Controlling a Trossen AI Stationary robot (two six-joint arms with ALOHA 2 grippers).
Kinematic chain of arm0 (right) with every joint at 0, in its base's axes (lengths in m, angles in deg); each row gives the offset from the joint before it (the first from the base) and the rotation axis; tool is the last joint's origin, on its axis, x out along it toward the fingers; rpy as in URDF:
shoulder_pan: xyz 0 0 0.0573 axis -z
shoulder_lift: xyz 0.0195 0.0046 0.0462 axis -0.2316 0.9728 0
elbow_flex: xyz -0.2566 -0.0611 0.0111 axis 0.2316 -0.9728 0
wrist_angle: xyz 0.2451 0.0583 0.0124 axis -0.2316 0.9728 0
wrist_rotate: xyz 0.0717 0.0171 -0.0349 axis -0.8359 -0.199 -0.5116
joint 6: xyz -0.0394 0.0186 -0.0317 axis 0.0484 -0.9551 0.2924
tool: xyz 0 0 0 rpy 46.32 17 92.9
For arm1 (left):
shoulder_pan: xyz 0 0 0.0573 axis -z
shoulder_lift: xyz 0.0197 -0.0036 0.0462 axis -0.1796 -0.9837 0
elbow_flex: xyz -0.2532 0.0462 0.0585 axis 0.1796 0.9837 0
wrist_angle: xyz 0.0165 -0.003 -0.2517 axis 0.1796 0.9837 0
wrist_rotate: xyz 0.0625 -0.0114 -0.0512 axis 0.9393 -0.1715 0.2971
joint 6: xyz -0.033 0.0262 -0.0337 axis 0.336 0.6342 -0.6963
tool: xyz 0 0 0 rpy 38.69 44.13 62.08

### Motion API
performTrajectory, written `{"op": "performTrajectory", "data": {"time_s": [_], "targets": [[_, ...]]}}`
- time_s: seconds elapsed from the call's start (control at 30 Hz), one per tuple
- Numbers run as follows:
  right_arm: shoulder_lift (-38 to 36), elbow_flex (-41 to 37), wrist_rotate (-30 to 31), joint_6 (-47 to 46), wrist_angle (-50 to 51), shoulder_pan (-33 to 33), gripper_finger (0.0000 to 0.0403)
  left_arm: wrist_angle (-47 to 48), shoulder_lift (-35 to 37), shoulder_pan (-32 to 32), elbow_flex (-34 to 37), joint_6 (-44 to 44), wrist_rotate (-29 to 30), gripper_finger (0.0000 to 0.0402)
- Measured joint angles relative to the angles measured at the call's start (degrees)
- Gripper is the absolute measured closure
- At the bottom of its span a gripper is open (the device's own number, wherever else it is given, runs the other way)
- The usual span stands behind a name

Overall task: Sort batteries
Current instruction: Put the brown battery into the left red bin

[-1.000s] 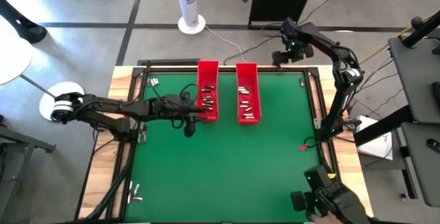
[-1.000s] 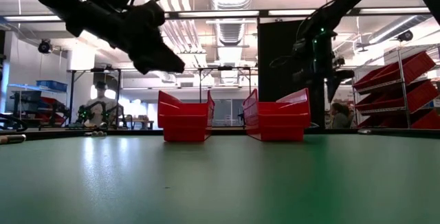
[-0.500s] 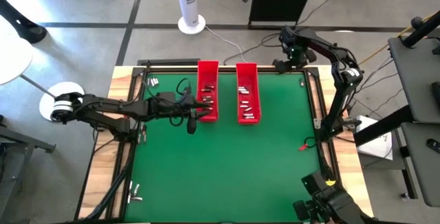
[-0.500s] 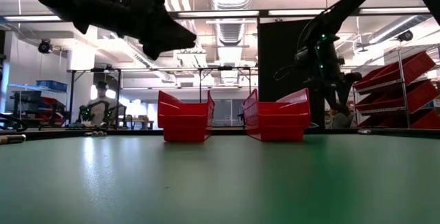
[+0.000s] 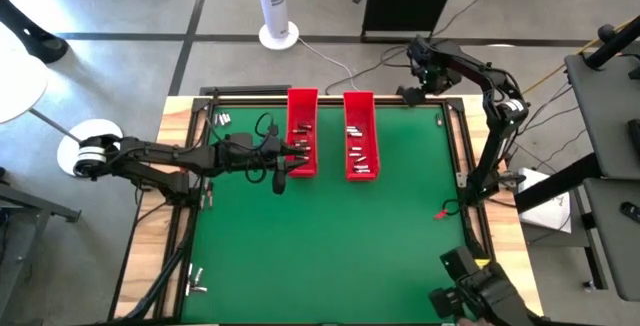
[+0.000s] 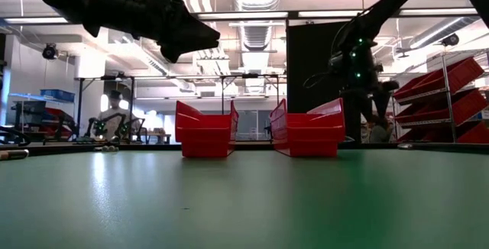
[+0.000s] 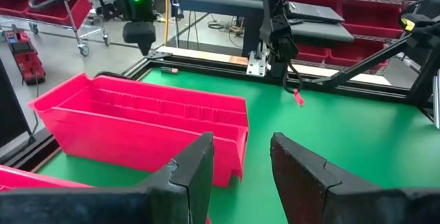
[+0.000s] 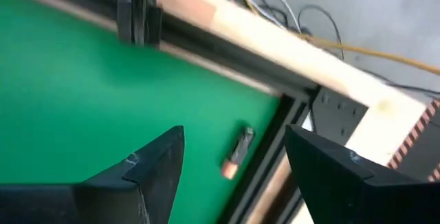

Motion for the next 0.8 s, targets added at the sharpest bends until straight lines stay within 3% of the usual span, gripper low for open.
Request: {"op": "performTrajectory", "data": {"time_s": [0.23,0.4,0.53,0.8], "targets": [[-0.07,0.10,-6.11,-3.63,0.61,-1.56,0.0169,0.04,0.00,0.00,0.00,-0.06,0.01,0.0276],[-0.20,0.04,-5.95,-4.23,5.03,-2.05,0.0178,0.11,-0.04,0.00,0.00,-0.20,0.00,0.0276],[-0.33,-2.81,-5.57,-10.14,10.22,-2.56,0.0184,0.13,-0.04,0.00,0.00,-0.20,-0.31,0.0276],[-0.33,-8.46,2.58,-22.25,1.58,-4.08,0.0199,0.13,-0.07,0.08,0.00,0.68,-3.00,0.0276]]}}
